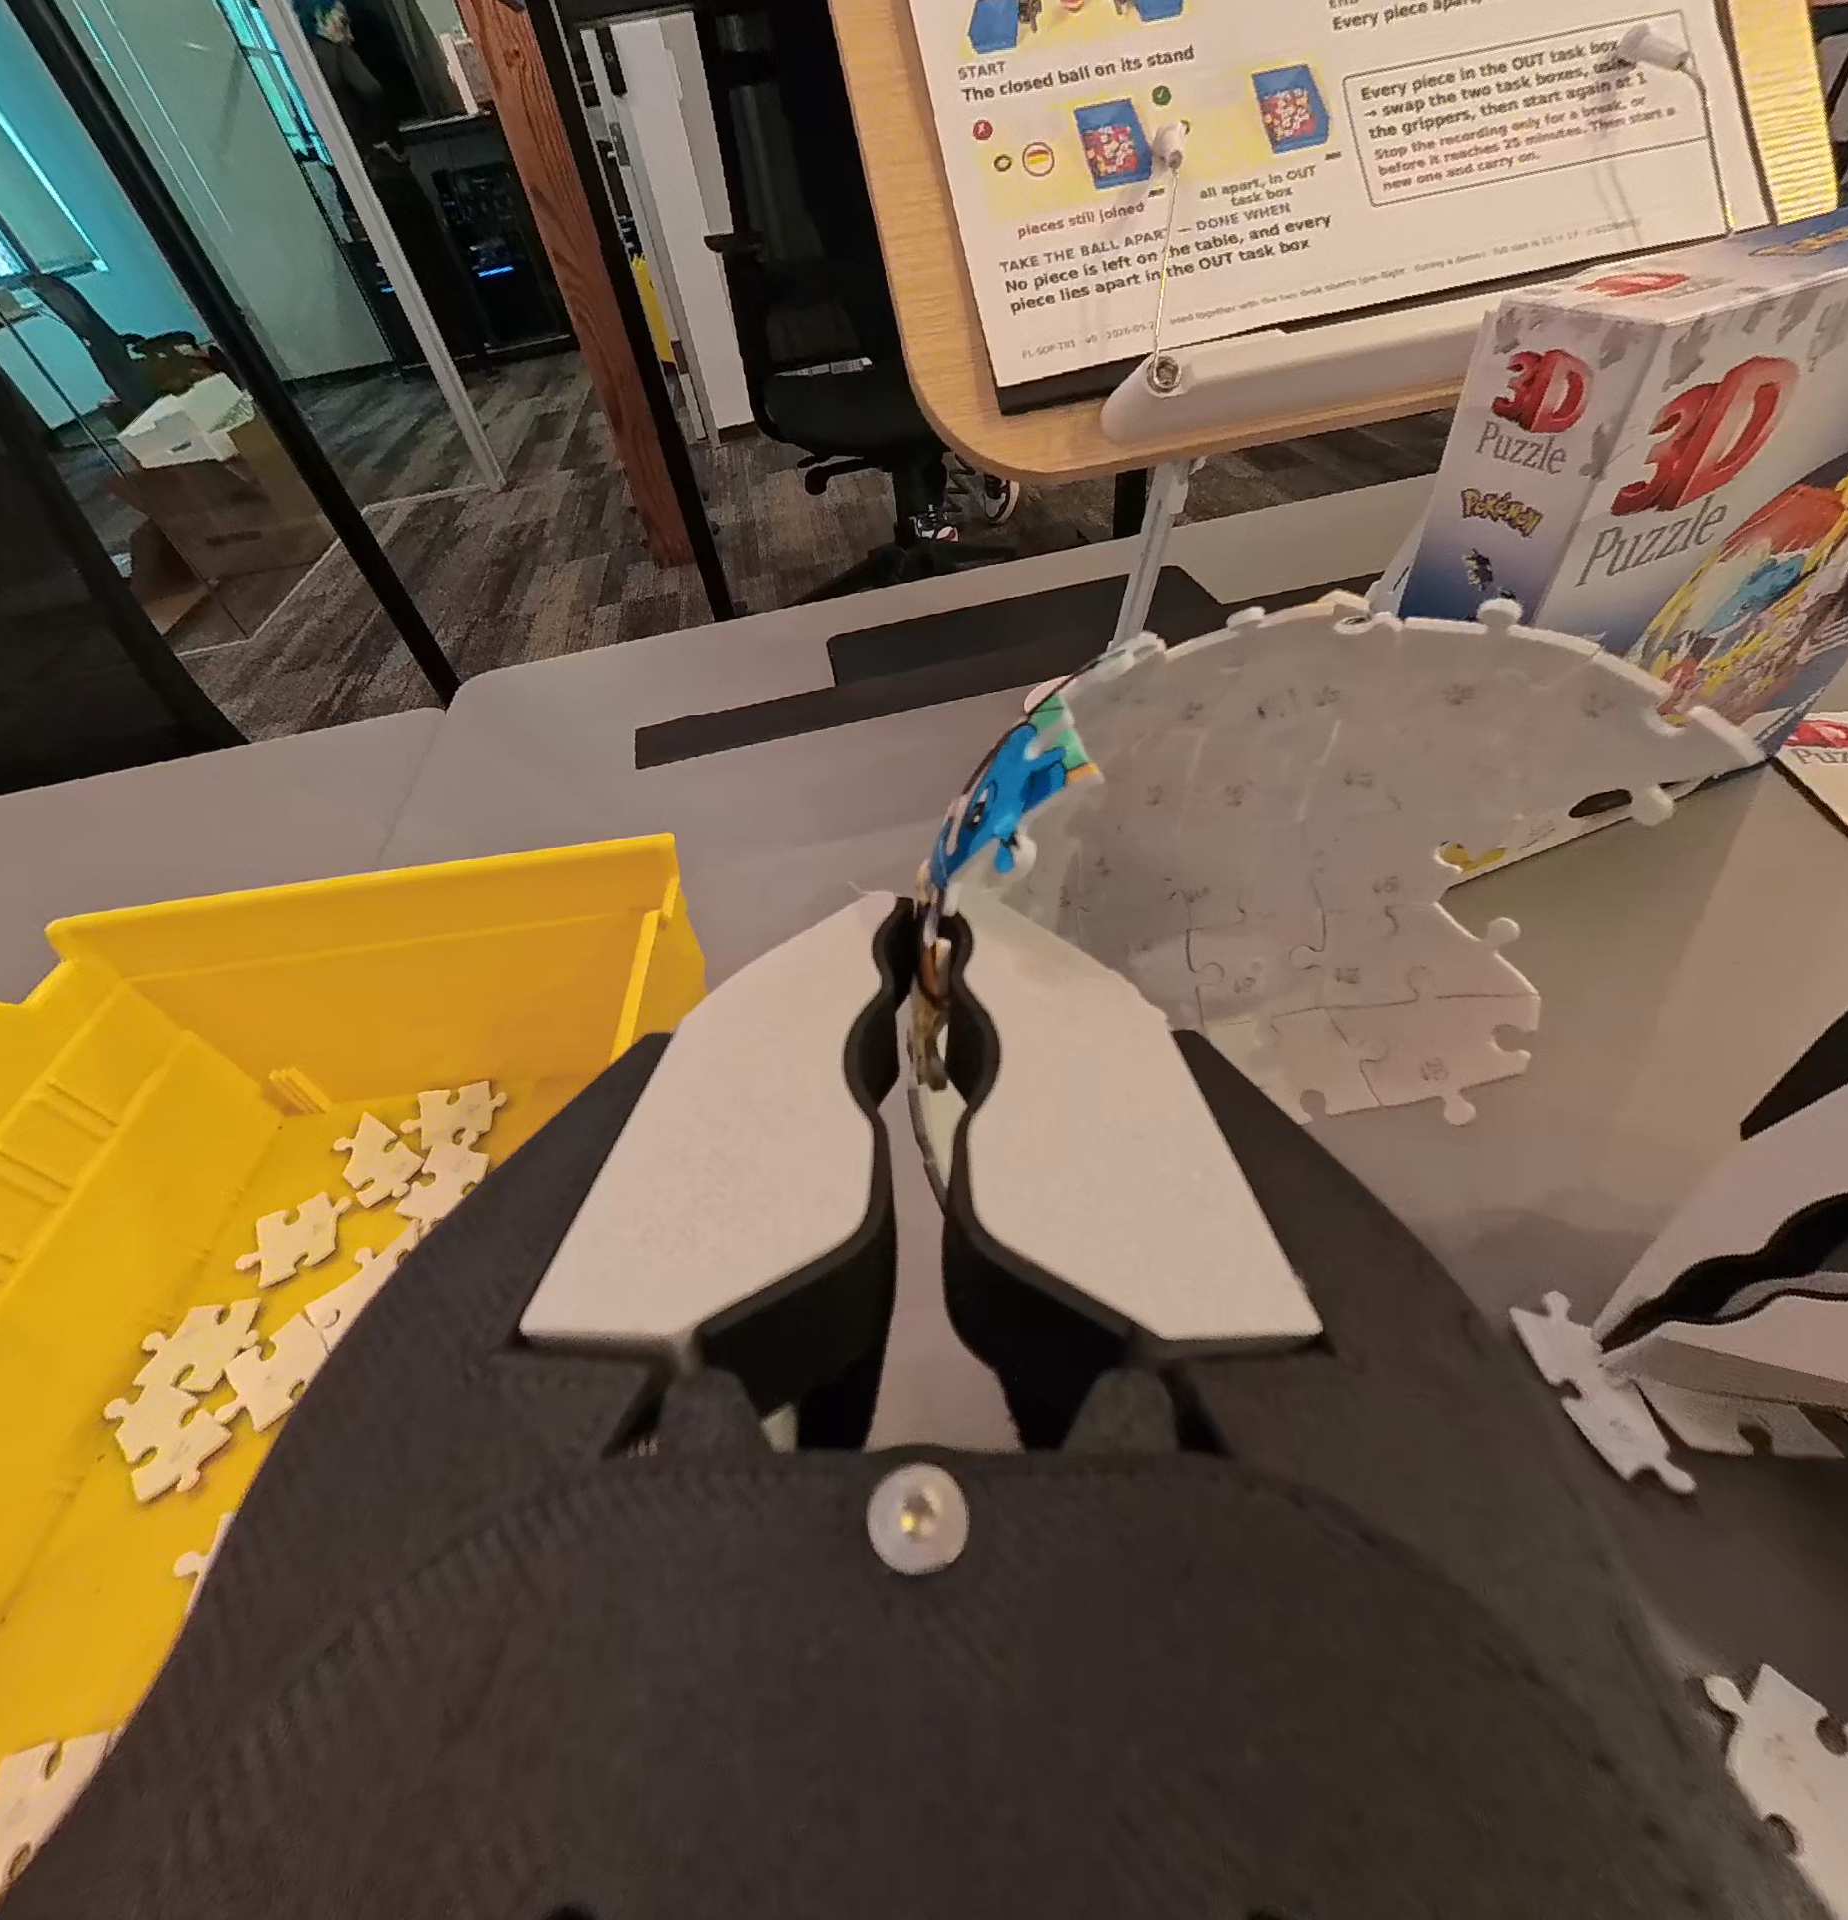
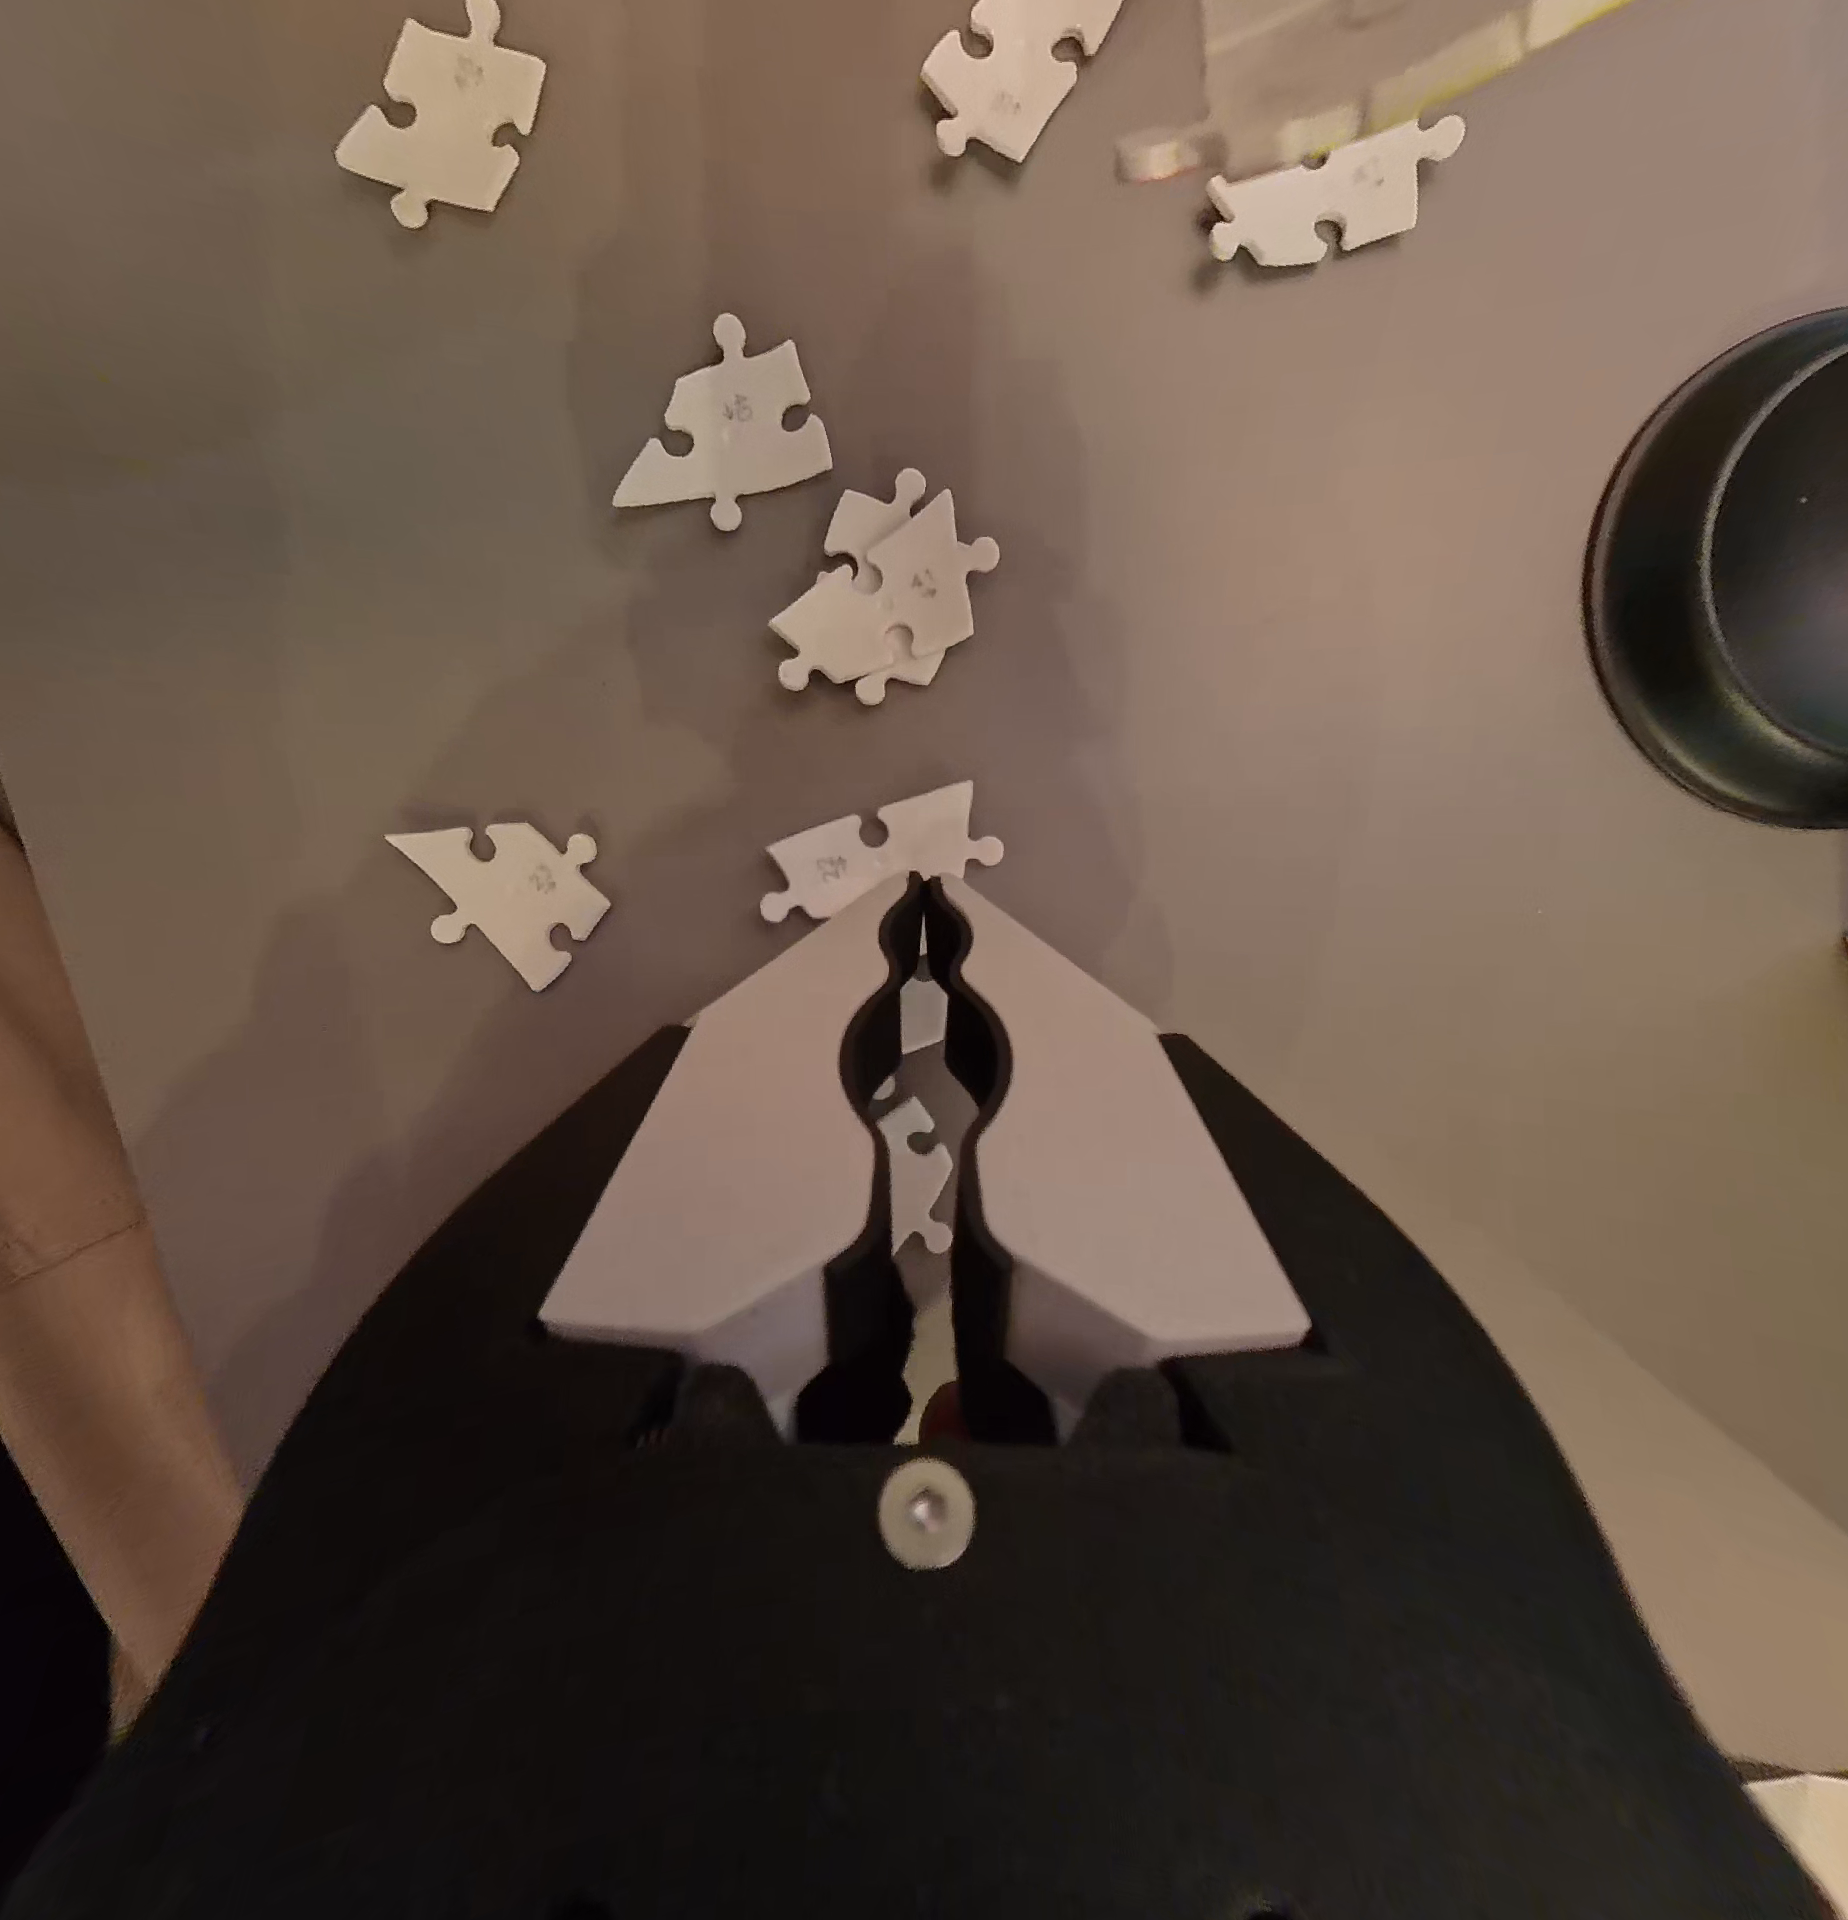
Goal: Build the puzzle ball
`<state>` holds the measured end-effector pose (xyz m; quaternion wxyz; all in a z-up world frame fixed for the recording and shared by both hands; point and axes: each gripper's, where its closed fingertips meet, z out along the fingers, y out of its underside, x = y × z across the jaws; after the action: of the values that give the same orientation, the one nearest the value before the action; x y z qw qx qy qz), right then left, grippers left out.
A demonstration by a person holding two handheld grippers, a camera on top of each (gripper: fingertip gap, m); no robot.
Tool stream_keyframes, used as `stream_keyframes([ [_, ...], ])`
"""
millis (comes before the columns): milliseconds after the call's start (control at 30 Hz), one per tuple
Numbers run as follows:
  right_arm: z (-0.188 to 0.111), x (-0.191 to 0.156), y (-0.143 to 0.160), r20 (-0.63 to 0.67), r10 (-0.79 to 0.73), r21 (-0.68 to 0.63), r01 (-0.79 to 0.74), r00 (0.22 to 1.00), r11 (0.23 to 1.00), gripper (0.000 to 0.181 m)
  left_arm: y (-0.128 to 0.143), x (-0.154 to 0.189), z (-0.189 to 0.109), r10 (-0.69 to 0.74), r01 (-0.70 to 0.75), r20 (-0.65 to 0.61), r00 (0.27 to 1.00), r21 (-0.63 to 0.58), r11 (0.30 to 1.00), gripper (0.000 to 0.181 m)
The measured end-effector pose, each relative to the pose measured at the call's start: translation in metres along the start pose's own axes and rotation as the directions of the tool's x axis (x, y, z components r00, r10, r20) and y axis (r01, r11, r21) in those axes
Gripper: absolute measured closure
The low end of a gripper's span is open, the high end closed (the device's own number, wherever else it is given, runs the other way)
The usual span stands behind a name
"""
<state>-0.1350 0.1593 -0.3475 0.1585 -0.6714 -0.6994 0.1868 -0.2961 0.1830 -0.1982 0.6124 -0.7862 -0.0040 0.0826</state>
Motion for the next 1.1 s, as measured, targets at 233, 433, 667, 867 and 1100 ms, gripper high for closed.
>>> stream_keyframes([
  [233,-0.0015,0.0002,0.0024,-0.045,0.026,0.017,-0.026,0.999,1.0,0.181,0.0005,-0.0009,0.0002,-0.003,0.003,0.001,1.0,-0.001,1.0,0.178],
  [433,-0.0059,0.0011,0.0032,-0.069,0.063,0.061,-0.059,0.996,0.996,0.181,0.0013,0.0005,0.0008,-0.007,0.007,-0.005,1.0,-0.002,1.0,0.178],
  [667,-0.0078,-0.0041,0.0006,-0.075,0.052,0.078,-0.046,0.996,0.996,0.181,-0.0002,0.0005,0.0,-0.007,0.007,-0.004,1.0,0.001,1.0,0.178],
  [867,-0.0006,-0.0041,0.0013,-0.093,0.042,0.069,-0.036,0.995,0.997,0.181,-0.0005,0.0015,0.0,-0.004,0.004,-0.006,1.0,0.002,1.0,0.178],
  [1100,-0.0018,0.0013,0.0032,-0.085,0.091,0.087,-0.084,0.992,0.993,0.181,0.0,0.0017,0.0003,-0.006,0.006,-0.007,1.0,0.001,1.0,0.178],
])
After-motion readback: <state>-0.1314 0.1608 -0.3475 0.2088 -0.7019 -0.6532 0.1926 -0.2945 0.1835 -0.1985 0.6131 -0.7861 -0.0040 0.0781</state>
